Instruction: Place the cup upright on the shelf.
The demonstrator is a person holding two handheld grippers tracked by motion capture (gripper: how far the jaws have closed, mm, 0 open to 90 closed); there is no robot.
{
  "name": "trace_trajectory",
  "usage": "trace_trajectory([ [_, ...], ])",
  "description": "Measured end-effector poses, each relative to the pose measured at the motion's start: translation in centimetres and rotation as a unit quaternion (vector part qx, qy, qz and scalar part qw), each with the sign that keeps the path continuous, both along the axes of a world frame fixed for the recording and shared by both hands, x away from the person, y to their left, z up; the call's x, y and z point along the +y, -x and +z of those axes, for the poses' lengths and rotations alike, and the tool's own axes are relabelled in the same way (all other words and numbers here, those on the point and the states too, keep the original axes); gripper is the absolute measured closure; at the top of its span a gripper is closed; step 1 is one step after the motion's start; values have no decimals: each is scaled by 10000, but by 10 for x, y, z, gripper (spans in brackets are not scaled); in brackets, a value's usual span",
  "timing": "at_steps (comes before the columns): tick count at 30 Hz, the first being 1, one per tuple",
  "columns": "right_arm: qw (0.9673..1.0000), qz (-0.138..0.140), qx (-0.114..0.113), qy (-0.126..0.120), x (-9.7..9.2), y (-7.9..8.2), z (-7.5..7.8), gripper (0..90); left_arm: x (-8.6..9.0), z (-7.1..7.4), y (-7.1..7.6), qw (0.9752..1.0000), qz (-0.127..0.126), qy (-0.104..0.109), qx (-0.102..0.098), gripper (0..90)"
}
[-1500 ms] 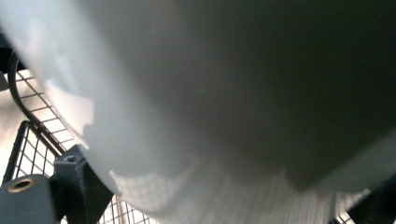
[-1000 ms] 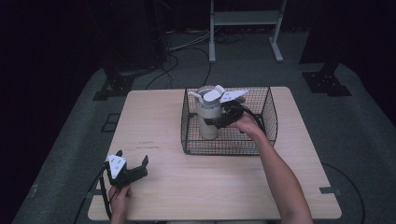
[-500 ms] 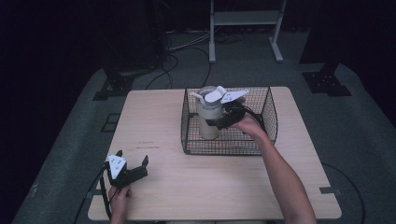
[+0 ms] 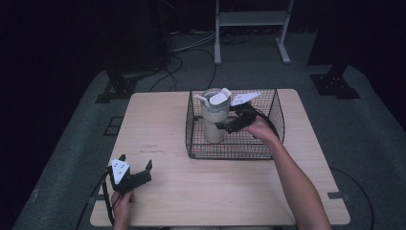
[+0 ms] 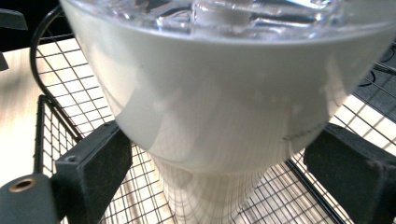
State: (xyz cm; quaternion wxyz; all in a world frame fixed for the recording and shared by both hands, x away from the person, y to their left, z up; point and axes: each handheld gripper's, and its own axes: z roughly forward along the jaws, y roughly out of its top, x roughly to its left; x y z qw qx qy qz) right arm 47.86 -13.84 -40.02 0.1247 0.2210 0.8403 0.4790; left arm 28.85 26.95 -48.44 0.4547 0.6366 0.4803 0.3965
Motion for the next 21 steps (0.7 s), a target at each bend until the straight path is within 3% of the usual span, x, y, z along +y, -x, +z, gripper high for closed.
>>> trace_trajectory([
  [10,9998,-175,104,27,-17,13,10,75,-1,0,0,10000,-2,-7,-3,0],
  [21,9996,-254,49,88,-28,27,26,75,-1,0,0,10000,-7,-25,-5,0],
])
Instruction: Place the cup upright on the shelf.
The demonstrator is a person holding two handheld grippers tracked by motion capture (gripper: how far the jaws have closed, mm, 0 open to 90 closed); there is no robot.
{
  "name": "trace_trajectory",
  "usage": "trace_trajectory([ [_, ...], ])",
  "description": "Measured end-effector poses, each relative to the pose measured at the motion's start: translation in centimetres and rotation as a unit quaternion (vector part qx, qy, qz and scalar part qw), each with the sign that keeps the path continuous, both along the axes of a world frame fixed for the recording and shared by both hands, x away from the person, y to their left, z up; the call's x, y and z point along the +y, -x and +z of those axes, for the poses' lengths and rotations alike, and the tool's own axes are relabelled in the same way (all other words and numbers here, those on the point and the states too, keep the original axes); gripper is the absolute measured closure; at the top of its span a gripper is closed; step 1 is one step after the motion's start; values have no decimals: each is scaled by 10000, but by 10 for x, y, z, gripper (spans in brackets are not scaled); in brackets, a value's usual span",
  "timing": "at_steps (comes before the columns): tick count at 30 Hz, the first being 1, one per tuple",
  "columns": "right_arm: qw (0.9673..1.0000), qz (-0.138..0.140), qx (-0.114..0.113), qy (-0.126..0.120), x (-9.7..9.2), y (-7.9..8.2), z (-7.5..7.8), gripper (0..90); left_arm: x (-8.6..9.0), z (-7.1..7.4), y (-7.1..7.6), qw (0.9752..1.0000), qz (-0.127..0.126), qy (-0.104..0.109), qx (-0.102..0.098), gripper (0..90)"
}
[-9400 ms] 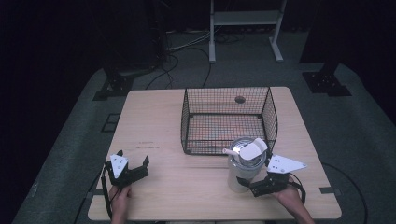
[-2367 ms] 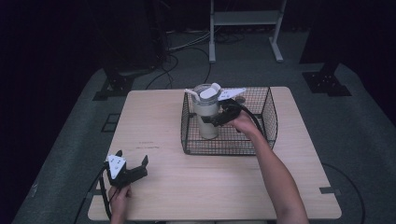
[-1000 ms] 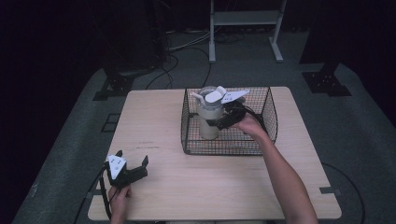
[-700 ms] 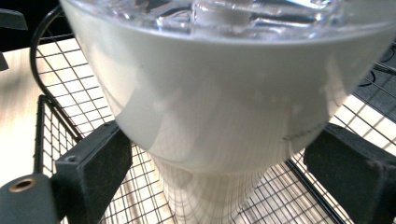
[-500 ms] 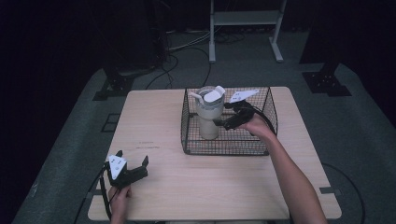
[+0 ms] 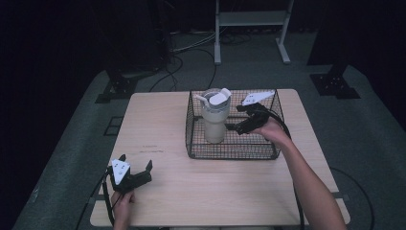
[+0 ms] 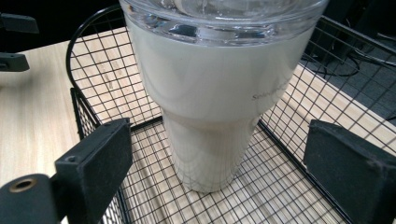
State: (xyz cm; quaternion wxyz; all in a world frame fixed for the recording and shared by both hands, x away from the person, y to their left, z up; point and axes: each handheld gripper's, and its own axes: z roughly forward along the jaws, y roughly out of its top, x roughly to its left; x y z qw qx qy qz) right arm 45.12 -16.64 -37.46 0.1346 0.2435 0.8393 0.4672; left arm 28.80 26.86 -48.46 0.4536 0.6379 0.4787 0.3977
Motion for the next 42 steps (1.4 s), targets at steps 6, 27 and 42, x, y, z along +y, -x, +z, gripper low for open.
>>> trace_trajectory([
  [6,10000,-14,-84,-13,-5,9,10,75,0,0,0,10000,1,-9,1,0],
  [27,9994,144,-304,-62,-27,51,19,76,-1,0,0,10000,3,-52,12,0],
  [42,9988,137,-388,-255,-54,84,18,76,-2,0,0,10000,5,-81,28,0],
])
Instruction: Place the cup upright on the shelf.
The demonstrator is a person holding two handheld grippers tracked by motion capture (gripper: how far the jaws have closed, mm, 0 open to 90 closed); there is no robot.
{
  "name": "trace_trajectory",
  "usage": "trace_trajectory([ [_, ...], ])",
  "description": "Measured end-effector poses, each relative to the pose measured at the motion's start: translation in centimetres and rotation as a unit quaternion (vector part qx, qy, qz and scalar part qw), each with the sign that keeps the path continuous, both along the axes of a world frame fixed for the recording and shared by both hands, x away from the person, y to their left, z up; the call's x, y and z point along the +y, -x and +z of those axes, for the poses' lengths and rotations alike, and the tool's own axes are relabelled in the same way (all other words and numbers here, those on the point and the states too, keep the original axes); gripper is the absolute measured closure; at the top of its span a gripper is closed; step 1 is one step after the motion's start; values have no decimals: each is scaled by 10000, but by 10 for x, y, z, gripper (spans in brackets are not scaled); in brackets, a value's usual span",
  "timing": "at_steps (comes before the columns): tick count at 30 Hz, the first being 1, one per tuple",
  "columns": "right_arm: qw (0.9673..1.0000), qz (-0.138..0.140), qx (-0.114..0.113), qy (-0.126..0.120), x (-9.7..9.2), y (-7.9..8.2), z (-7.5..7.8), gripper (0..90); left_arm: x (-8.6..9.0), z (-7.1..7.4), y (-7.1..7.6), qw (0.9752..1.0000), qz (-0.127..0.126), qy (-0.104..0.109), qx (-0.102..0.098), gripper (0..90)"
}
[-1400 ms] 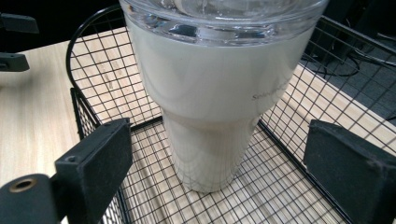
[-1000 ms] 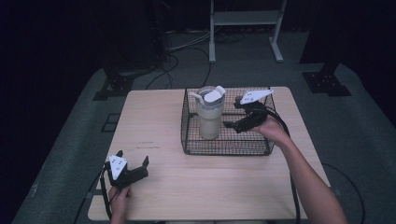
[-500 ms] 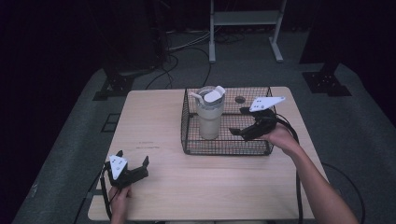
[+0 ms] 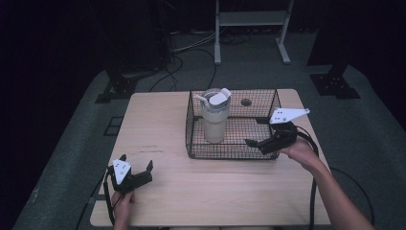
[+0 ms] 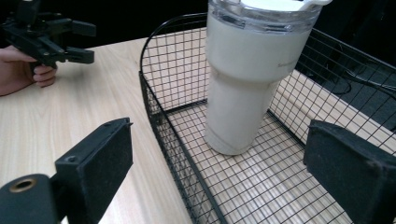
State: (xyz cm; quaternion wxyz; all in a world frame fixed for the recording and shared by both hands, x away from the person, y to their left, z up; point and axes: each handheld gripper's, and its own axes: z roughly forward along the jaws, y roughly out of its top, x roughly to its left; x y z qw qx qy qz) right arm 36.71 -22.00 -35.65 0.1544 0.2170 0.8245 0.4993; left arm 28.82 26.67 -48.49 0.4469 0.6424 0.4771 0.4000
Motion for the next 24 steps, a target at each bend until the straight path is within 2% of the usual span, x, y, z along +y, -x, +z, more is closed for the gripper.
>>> trace_trajectory([
  [5,10000,52,9,-18,-4,9,-6,76,0,0,0,10000,-1,-9,-1,0],
  [24,9999,-89,37,-89,-30,41,-24,76,-1,0,0,10000,-1,-51,-11,0],
])
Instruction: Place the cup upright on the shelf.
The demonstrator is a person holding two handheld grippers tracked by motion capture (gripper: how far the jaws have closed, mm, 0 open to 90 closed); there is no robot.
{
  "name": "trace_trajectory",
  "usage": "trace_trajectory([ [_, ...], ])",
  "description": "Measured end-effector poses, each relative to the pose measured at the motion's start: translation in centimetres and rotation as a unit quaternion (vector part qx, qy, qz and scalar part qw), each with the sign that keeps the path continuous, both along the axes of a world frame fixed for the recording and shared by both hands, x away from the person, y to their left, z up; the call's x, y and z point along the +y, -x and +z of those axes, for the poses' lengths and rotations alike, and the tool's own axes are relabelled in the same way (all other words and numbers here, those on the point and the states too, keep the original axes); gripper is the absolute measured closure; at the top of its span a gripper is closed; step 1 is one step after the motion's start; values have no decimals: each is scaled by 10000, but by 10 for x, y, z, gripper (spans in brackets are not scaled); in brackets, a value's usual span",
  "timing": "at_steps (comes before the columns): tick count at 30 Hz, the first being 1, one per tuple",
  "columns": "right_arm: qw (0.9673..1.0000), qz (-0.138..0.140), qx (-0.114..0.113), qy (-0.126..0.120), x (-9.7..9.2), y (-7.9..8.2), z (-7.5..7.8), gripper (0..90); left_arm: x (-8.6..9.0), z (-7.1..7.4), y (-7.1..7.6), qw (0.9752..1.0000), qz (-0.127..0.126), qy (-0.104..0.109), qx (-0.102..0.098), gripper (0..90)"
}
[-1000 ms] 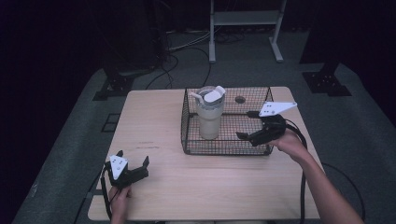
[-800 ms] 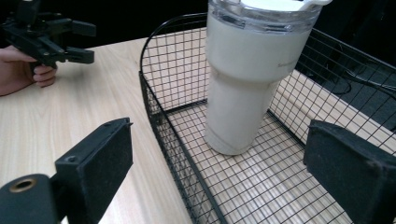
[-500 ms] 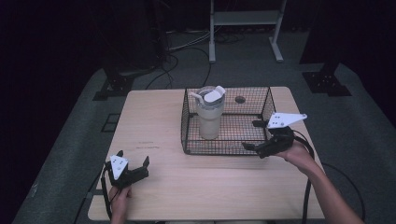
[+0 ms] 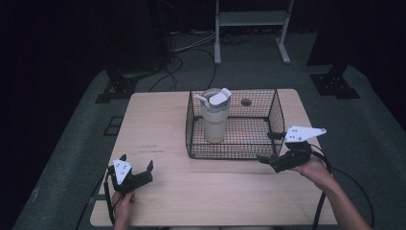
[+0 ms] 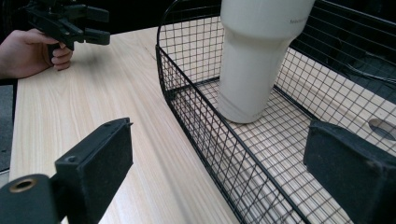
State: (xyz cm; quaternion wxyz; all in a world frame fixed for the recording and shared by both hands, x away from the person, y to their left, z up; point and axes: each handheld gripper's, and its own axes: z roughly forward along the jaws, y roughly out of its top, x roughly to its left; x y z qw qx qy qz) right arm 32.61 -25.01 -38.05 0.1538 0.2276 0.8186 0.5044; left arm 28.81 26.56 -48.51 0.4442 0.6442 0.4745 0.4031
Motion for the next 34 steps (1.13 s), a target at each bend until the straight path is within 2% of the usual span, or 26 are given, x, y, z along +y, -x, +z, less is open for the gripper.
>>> trace_trajectory([
  [25,9993,-303,179,-149,-36,29,-34,76,-1,0,0,10000,2,-54,7,0],
  [34,9988,-362,275,-153,-42,36,-47,76,-1,0,0,10000,2,-57,7,0],
])
